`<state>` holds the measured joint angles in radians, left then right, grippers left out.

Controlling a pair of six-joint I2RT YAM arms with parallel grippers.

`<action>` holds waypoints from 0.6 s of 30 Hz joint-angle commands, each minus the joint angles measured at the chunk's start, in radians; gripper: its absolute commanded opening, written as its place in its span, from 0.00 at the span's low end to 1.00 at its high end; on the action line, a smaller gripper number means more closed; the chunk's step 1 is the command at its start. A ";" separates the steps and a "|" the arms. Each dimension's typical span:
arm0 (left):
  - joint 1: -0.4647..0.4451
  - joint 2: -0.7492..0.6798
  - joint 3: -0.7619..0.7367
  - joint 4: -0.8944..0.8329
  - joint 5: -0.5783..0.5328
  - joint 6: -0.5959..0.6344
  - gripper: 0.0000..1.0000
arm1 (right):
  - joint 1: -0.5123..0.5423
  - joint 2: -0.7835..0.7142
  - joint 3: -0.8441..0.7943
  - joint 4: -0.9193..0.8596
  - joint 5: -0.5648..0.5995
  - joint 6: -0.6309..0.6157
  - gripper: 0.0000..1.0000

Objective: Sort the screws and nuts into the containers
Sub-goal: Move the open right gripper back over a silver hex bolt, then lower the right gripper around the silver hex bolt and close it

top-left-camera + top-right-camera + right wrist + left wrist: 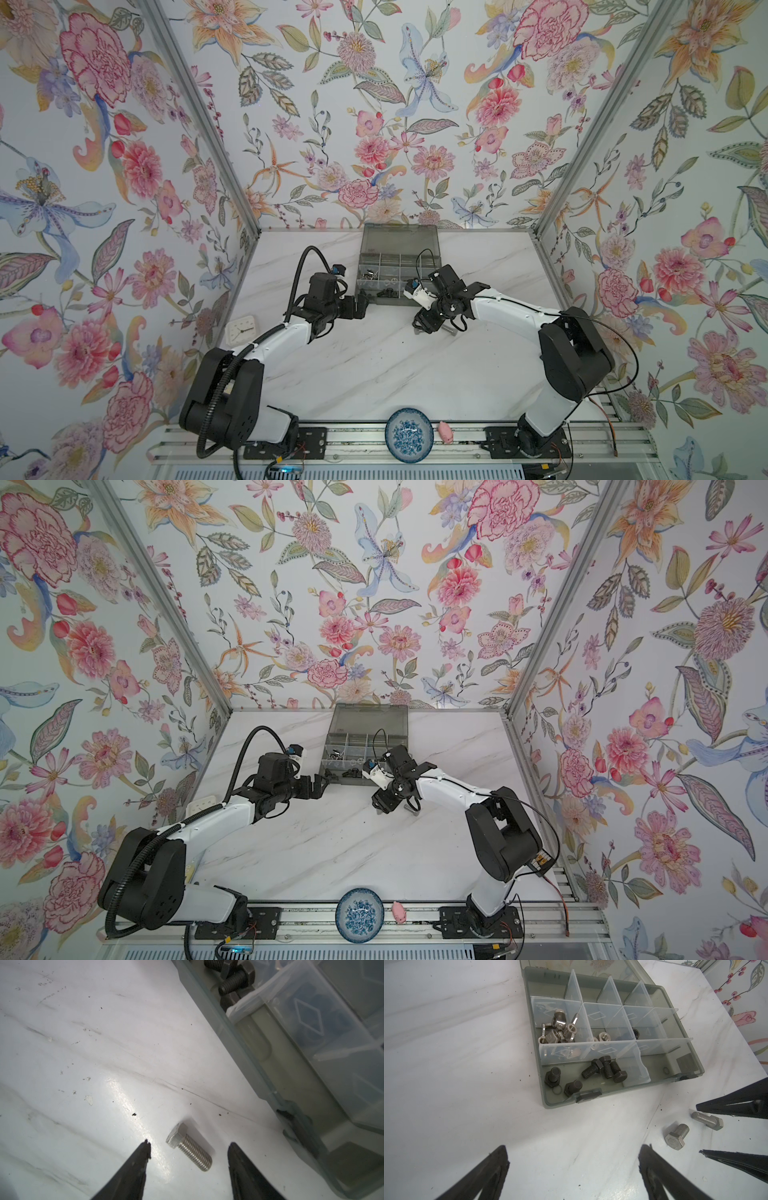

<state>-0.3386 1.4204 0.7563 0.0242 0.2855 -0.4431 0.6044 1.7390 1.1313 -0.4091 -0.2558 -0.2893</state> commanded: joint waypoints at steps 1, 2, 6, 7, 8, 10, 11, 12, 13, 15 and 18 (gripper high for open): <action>0.012 -0.003 0.001 0.003 0.017 -0.017 0.99 | 0.000 0.036 -0.004 -0.034 -0.025 -0.026 0.63; 0.012 -0.002 0.003 0.002 0.016 -0.017 0.99 | 0.000 0.044 -0.003 -0.035 -0.025 -0.028 0.63; 0.011 -0.003 0.003 0.002 0.015 -0.019 0.99 | 0.000 0.069 0.001 -0.034 -0.036 -0.027 0.63; 0.012 -0.003 0.003 0.001 0.014 -0.019 1.00 | 0.000 0.073 0.000 -0.034 -0.038 -0.026 0.63; 0.012 -0.004 0.003 0.001 0.015 -0.019 0.99 | 0.000 0.078 0.001 -0.033 -0.043 -0.025 0.63; 0.012 -0.005 0.002 0.002 0.014 -0.020 0.99 | 0.000 0.086 0.001 -0.034 -0.049 -0.022 0.63; 0.012 -0.005 0.000 0.002 0.014 -0.020 0.99 | 0.001 0.089 -0.001 -0.034 -0.052 -0.021 0.63; 0.012 -0.005 -0.002 0.001 0.013 -0.020 0.99 | 0.001 0.092 -0.003 -0.033 -0.056 -0.018 0.63; 0.011 -0.005 -0.003 0.001 0.013 -0.019 0.99 | 0.003 0.094 -0.005 -0.036 -0.059 -0.017 0.62; 0.012 -0.005 -0.005 0.002 0.013 -0.020 0.99 | 0.005 0.098 -0.011 -0.036 -0.062 -0.013 0.62; 0.012 -0.001 -0.005 0.003 0.013 -0.018 0.99 | 0.009 0.103 -0.019 -0.036 -0.060 -0.003 0.62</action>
<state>-0.3386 1.4204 0.7563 0.0238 0.2852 -0.4541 0.6064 1.8225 1.1301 -0.4244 -0.3000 -0.2996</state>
